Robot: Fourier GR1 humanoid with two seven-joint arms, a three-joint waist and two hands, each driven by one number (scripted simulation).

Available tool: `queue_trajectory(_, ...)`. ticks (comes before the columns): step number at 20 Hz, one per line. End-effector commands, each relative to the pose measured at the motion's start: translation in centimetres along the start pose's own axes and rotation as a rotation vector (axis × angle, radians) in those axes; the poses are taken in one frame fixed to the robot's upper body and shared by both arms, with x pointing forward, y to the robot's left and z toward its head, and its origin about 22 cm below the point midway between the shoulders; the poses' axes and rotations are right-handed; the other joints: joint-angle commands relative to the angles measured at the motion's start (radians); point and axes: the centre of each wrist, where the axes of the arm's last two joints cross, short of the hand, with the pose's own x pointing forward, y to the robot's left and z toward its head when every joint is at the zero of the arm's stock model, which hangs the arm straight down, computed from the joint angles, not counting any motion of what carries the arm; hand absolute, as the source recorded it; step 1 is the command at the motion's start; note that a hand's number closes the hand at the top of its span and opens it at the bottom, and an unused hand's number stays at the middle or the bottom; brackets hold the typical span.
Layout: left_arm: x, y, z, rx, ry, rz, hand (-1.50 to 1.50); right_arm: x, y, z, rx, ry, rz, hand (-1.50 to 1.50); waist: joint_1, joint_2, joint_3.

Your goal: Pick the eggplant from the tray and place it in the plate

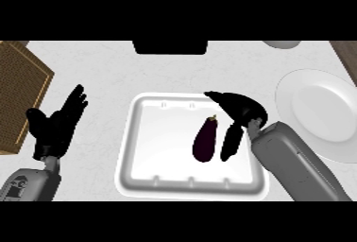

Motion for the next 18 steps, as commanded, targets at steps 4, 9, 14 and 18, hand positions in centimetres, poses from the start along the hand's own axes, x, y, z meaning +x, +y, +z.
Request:
queue_trajectory(4,0.3,-0.6,-0.1,0.016,-0.005,-0.002,0.0,1.1,-0.1,-1.8,0.071,0.026,0.029,-1.5,-0.004,0.0,0.0)
queue_trajectory(9,0.7,-0.3,0.0,-0.005,-0.005,0.011,0.0,0.4,2.7,-4.4,0.069,0.065,0.069,-1.5,0.0,0.001,0.0)
queue_trajectory(14,-0.1,0.4,0.6,0.02,-0.004,-0.006,0.0,1.1,3.1,-4.3,0.065,0.062,0.07,-1.5,-0.002,0.0,0.0)
queue_trajectory(18,-0.2,-0.2,-0.4,-0.009,-0.001,0.004,0.0,0.7,4.2,-5.6,0.101,0.076,0.104,-1.5,-0.003,0.001,0.0)
